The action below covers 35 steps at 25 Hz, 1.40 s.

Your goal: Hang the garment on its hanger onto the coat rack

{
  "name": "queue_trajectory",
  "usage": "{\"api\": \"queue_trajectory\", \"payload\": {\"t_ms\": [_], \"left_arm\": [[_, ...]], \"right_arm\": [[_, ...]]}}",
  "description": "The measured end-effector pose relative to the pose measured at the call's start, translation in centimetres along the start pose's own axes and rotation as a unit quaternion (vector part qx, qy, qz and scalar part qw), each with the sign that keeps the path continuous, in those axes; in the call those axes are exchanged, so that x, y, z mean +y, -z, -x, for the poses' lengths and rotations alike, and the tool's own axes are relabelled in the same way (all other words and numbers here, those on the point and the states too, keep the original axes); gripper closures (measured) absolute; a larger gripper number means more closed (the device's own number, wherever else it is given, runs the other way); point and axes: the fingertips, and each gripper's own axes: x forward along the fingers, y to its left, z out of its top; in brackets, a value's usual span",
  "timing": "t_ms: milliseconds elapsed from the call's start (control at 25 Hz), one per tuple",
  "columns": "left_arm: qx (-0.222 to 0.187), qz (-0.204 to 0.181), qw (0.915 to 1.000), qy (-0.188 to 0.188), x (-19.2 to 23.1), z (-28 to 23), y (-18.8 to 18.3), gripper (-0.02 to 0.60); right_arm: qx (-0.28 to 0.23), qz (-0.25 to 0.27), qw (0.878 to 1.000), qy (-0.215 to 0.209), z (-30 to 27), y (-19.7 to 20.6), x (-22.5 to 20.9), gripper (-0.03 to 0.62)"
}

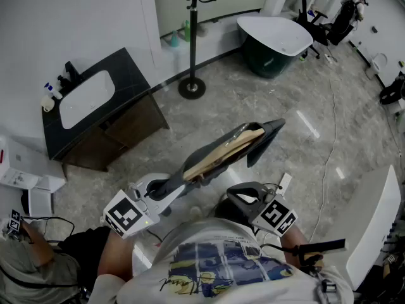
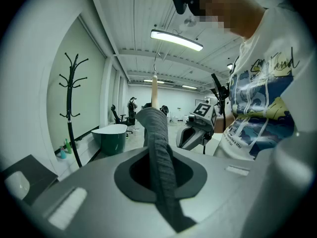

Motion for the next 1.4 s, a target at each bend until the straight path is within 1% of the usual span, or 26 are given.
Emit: {"api": "queue_trajectory", "payload": {"t_ms": [160,320,480,600,840,960,1080,1280,1400], "left_arm": [[0.003,0.002,1.0,-0.001,1.0,-0.1,0.0,0.563],[0.001,0.003,1.0,0.005,2.2,-1.3,-0.4,0.563],[0.006,-0.004,0.9999,0.012,4.6,-3.3,-1.8,0.563],[0.008,-0.001,0.9999,0.012,7.3,-5.3,-3.0,0.563],[0.009,0.016,0.9998,0.005,14.0,-10.9,-6.9,0.563],[0.008,0.013,0.9999,-0.001,17.7,-13.8,-9.2,0.563],[0.003,0.003,1.0,-0.007,21.9,-16.5,-11.7,0.563],[0.005,-0.006,0.9998,-0.017,30.2,-20.2,-15.2,0.563],[0.005,-0.007,0.9997,-0.024,35.4,-22.4,-17.1,0.563]], "right_arm": [[0.007,-0.001,1.0,-0.001,-0.1,-0.1,-0.6,0.593],[0.009,0.002,1.0,-0.002,-0.5,-0.2,-2.5,0.592],[0.01,-0.008,1.0,-0.02,-1.6,-0.1,-5.9,0.592],[-0.001,-0.014,0.999,-0.035,-2.3,-0.9,-9.7,0.591],[-0.018,-0.01,0.999,-0.035,-1.7,-2.4,-19.0,0.588],[-0.025,-0.004,0.999,-0.027,-1.0,-2.3,-23.5,0.581],[-0.03,-0.009,0.999,-0.012,-0.6,-1.5,-27.7,0.548],[-0.042,-0.041,0.998,0.004,-0.5,-0.9,-32.2,0.542],[-0.036,-0.053,0.998,0.017,-0.6,-0.3,-35.2,0.541]]}}
